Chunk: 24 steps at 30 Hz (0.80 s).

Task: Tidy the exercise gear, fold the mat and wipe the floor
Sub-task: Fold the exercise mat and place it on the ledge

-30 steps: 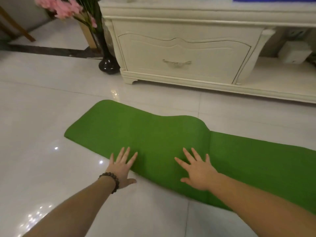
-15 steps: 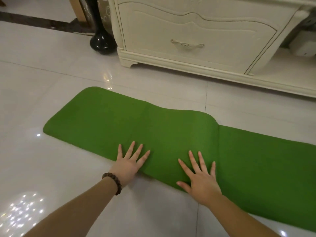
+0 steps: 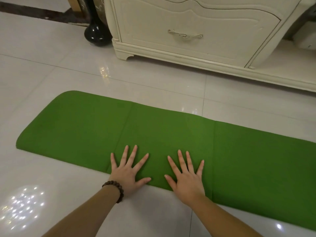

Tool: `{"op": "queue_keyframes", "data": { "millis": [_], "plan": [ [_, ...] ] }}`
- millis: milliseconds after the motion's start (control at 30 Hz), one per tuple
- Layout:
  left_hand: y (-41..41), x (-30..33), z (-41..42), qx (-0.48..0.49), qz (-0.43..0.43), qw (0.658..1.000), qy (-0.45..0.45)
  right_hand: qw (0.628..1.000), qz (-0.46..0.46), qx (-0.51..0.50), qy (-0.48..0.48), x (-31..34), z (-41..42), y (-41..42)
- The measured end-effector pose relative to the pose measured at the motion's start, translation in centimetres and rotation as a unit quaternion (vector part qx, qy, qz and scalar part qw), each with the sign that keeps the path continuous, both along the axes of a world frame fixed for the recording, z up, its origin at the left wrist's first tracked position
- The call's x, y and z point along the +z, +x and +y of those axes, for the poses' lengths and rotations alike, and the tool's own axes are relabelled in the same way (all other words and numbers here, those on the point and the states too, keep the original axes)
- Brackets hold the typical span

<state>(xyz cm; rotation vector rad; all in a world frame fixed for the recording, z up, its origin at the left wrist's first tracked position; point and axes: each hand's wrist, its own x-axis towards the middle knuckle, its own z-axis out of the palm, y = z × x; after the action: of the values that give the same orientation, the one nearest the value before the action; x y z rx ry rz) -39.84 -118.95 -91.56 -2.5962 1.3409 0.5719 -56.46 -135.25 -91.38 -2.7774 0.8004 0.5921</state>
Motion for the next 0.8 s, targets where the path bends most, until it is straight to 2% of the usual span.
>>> {"op": "queue_keyframes", "data": {
  "millis": [67,133,233,367,500,633,800],
  "plan": [
    [0.0,0.7,-0.3,-0.001,0.022,0.999,0.044,0.999,0.005,0.029,0.013,0.8,-0.8,-0.4],
    [-0.5,1.9,-1.7,0.012,0.027,0.998,0.059,0.994,0.004,0.102,0.041,1.7,-3.3,-1.8],
    [-3.2,4.1,-6.8,-0.033,0.018,0.998,0.050,0.982,0.079,0.135,0.105,5.3,-9.2,-6.4],
    [-9.5,8.4,-18.6,-0.165,0.039,0.985,0.021,0.984,0.135,0.027,0.111,9.8,-18.0,-18.3],
    [-17.9,11.7,-28.9,-0.294,-0.001,0.955,0.028,0.983,0.154,-0.059,0.075,12.4,-23.7,-32.4],
    [-30.2,11.3,-35.1,-0.290,0.046,0.956,0.011,0.985,0.095,-0.140,0.024,10.2,-26.1,-43.2],
    [-46.2,5.8,-37.7,-0.231,0.069,0.970,0.009,0.985,0.005,-0.169,0.029,5.4,-27.4,-47.9]
  ]
}}
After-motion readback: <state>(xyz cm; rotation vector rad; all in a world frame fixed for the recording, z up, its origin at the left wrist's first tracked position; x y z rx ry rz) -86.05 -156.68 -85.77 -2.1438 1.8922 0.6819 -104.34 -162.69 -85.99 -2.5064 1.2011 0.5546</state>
